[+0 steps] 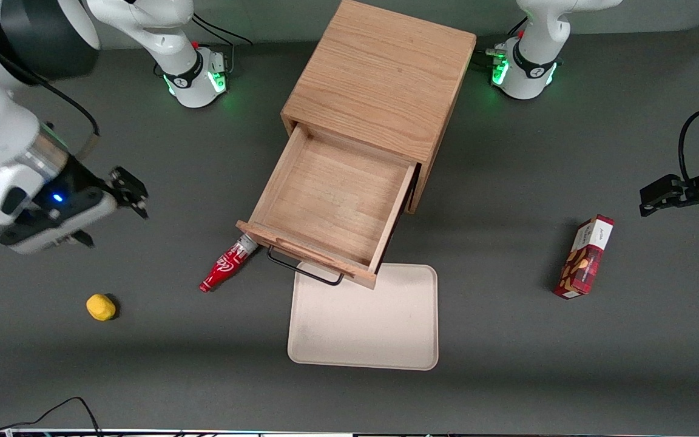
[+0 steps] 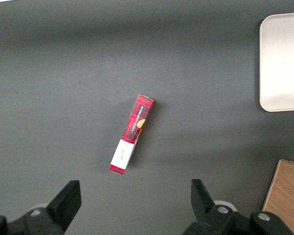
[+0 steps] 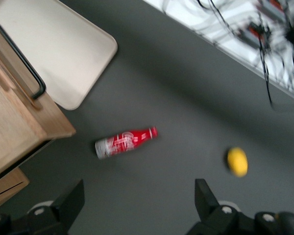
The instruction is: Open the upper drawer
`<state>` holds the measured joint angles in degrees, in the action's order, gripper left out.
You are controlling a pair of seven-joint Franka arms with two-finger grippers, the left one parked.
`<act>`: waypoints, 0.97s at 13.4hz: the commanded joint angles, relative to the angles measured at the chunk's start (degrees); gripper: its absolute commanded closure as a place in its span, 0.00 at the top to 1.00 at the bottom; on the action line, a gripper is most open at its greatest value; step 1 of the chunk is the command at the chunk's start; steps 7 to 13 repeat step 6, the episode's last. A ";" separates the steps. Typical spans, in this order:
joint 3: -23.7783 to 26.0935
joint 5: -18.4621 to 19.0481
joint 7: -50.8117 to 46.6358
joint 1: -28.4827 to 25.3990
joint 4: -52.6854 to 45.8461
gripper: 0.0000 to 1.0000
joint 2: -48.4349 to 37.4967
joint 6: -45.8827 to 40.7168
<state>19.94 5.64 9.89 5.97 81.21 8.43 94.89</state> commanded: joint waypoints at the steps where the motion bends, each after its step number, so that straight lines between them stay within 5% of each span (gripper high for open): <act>1: -1.57 -3.34 -8.74 4.74 11.22 1.00 -9.72 -1.99; 4: -5.96 -4.85 -8.31 5.28 15.73 1.00 -14.49 -3.39; 13: -6.32 -5.02 -8.84 5.28 15.82 1.00 -14.41 -2.87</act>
